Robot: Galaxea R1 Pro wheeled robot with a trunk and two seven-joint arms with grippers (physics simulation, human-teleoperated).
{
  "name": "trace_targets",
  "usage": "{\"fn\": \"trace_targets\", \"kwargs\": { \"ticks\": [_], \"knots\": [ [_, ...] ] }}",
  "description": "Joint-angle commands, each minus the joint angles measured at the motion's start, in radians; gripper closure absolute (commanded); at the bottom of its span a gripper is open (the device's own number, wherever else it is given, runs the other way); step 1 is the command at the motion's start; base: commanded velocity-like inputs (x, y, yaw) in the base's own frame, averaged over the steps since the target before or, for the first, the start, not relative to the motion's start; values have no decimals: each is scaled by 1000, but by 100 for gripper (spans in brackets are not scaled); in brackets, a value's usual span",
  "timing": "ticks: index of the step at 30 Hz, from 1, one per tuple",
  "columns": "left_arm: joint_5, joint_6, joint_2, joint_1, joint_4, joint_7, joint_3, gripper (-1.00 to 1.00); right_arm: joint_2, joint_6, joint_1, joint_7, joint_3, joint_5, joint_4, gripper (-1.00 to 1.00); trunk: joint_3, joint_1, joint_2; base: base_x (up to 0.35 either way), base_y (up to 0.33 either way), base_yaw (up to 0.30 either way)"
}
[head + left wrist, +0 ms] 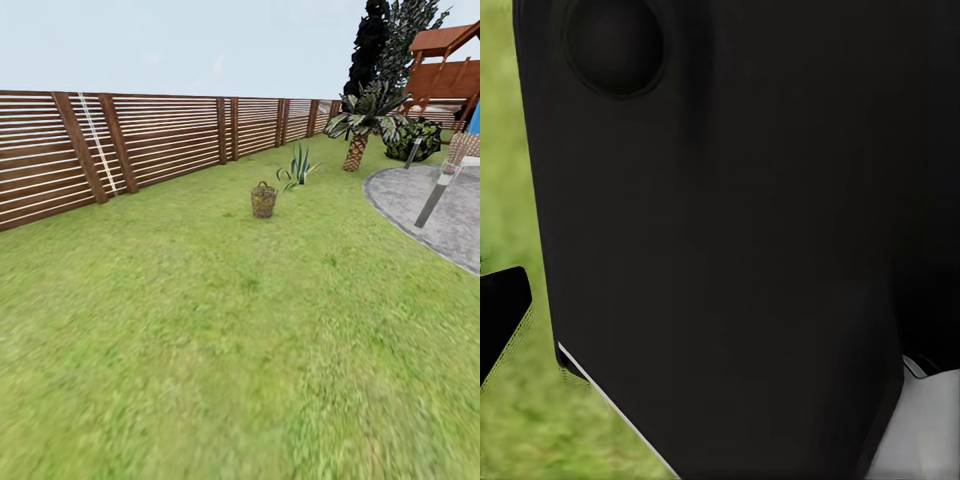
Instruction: Take the three Easter eggs out of the wicker basket on the lawn in the garden, then place them on the lawn next to a single tree (choose any tree) so that all three eggs are next to the same tree and none are left in the basket.
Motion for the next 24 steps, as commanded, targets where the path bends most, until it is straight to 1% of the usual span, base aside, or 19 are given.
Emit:
{"fn": "trace_targets", "kwargs": {
  "ticks": [1,14,24],
  "knots": [
    [2,-1,0,0,-1,-1,3,-100,0,-3,-1,-1,1,1,5,-100,-1,1,0,336,0,0],
    [1,-1,0,0,0,-1,3,-100,0,-4,-1,-2,0,-2,11,-100,-1,1,0,336,0,0],
    [2,-1,0,0,0,-1,3,-100,1,-4,-1,-3,1,3,11,-100,-1,1,0,336,0,0]
  ]
}}
